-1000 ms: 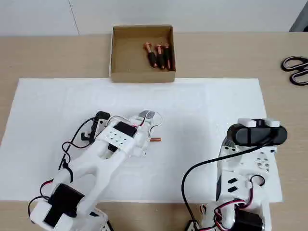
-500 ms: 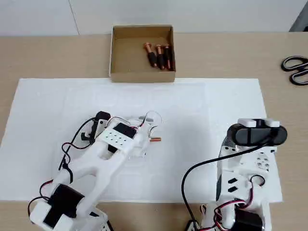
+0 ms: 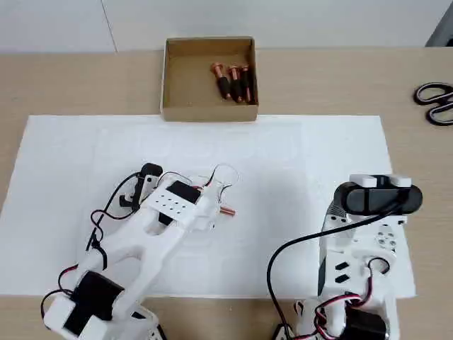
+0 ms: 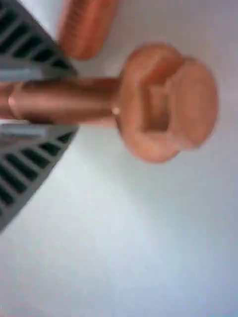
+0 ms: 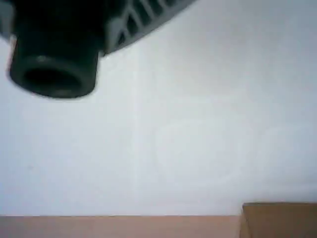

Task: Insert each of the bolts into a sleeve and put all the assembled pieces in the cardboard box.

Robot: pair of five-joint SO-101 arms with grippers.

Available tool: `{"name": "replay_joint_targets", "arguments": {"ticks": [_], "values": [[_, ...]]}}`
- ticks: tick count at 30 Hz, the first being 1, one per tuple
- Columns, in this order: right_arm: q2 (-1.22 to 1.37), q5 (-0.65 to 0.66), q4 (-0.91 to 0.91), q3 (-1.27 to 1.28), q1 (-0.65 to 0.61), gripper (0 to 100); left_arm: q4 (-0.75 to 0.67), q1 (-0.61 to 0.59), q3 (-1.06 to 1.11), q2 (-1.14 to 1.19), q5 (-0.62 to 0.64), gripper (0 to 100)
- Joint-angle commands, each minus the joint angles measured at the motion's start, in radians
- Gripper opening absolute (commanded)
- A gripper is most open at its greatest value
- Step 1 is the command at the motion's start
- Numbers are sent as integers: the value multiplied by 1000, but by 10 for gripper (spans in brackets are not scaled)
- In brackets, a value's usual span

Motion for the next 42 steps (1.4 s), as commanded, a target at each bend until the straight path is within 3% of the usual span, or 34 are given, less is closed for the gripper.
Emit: {"name": "replay_joint_targets", "arguments": {"ticks": [1,4,10,15,20,25,32,37,42], "values": [[2,9,-5,-14,8,3,-46,-9,-2,-5,-5,9],[-1,9,-5,-15,8,3,-52,-9,-8,-6,-9,9],[5,9,1,-74,8,3,-52,-8,-116,-8,-137,8],[5,9,2,-74,8,3,-32,-6,-159,-15,-147,8],[5,9,2,-69,4,3,196,-5,-331,-15,-206,8],[5,9,2,-40,-8,3,555,-6,-696,-17,-316,8],[-2,2,-5,-18,-232,3,962,-8,-1181,-15,-485,8],[-2,2,-77,2,-435,3,948,-17,-1219,-120,-778,8],[-2,3,-300,149,-541,3,927,-21,-1213,-245,-801,7]]}}
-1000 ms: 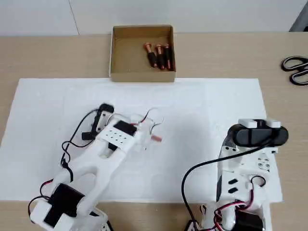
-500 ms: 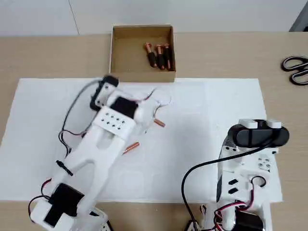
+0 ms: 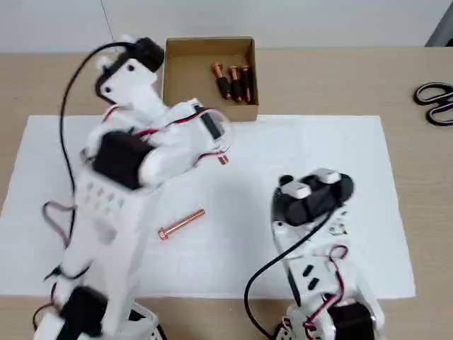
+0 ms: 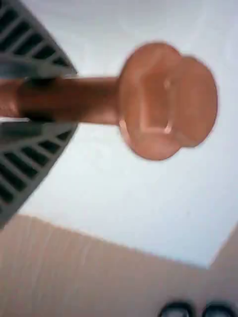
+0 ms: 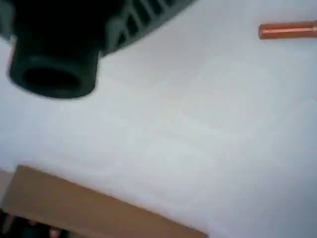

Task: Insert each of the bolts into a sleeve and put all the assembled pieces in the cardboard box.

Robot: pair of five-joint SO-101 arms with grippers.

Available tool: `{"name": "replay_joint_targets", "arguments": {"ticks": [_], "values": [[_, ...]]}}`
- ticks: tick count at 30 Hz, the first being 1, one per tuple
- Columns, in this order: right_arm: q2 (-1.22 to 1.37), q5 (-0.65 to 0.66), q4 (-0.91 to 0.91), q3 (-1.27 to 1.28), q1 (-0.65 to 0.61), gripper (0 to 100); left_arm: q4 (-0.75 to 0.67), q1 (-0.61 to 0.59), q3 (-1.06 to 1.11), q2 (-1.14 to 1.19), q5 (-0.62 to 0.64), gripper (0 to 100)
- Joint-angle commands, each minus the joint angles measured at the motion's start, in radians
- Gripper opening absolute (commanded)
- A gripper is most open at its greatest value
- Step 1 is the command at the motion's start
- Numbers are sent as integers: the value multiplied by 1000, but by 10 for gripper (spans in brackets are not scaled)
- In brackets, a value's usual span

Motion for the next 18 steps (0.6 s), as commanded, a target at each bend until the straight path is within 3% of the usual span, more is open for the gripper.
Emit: {"name": "replay_joint_targets", "arguments": {"ticks": [1,6,11,15,18], "values": [[-2,3,-179,74,-70,3,-8,-15,-51,-112,-21,7],[-2,3,-410,196,-142,3,-5,-28,-25,-189,-86,7],[-4,3,-558,293,-151,3,11,-34,8,-302,-333,7],[-4,3,-622,319,-151,3,-71,-35,33,-373,-557,7],[-4,3,-647,336,-151,3,-187,-35,87,-423,-548,7]]}}
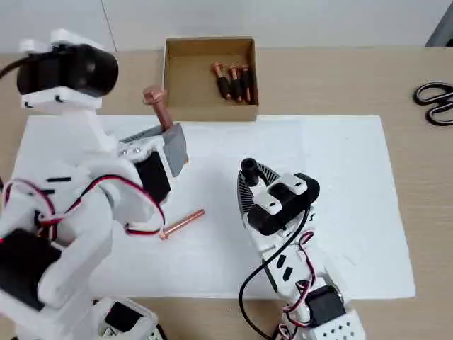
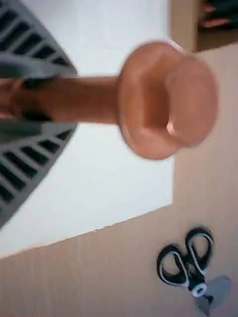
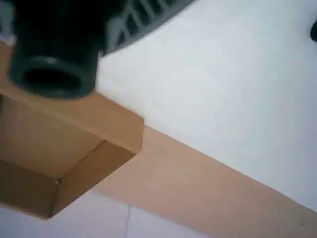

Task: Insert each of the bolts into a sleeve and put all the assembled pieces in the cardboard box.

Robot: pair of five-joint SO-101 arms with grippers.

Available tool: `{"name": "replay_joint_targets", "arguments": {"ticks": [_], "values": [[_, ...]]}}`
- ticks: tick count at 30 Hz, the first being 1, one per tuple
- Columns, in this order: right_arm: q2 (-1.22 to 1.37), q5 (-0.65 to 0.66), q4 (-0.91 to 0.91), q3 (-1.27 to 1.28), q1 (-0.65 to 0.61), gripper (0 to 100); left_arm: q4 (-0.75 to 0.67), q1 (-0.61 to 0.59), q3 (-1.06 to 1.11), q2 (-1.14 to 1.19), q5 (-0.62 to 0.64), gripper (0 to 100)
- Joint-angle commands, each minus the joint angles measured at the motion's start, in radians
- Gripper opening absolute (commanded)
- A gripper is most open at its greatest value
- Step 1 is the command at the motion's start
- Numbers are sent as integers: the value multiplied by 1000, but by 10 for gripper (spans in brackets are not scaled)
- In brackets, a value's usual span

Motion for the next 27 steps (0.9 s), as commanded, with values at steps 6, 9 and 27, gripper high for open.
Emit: {"name": "replay_joint_targets", "arguments": {"ticks": [6,9,27], "values": [[-5,3,-122,43,-2,3,-348,-8,255,-239,-43,7],[-5,5,-151,71,-2,3,-368,-3,403,-393,-95,7],[-2,8,-160,83,-2,3,-1208,31,1219,-509,-44,7]]}}
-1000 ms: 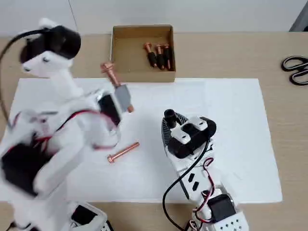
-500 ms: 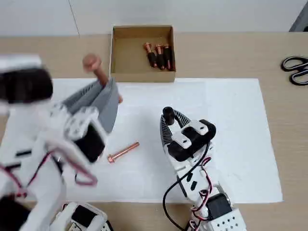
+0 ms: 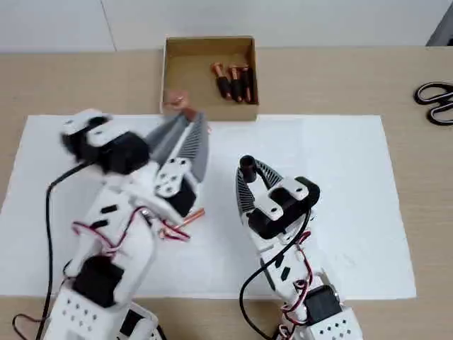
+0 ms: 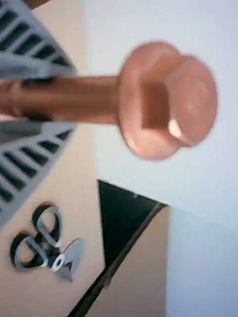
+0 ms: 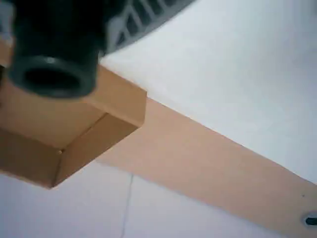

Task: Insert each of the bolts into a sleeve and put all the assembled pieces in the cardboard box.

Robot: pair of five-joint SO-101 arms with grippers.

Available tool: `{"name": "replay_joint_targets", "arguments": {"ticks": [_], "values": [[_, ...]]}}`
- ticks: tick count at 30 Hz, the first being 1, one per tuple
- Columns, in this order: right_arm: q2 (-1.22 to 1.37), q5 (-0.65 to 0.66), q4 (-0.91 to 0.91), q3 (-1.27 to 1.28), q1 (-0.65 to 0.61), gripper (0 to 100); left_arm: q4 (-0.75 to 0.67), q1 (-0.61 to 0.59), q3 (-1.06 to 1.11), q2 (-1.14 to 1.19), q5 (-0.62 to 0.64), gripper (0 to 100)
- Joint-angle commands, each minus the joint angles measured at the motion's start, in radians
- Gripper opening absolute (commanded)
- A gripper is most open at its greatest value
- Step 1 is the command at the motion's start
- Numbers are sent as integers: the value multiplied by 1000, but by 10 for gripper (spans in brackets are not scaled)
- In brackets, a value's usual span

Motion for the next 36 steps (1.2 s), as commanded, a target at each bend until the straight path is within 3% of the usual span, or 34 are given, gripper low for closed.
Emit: {"name": "replay_joint_targets", "arguments": {"ticks": [1,5,11,17,24,30,36], "values": [[-2,8,-18,6,-1,3,14,-6,-71,40,163,7],[1,8,-18,6,-1,3,71,-32,-107,77,285,7],[-1,14,-18,6,-1,3,26,40,-107,157,124,7],[-7,144,-28,6,-67,3,-41,172,-105,172,-46,7],[-7,164,-30,6,-79,3,-35,172,-97,164,-57,7],[-22,158,-142,6,12,3,-35,94,-93,101,-58,7],[-41,153,-162,6,12,3,-38,104,-47,49,-55,7]]}}
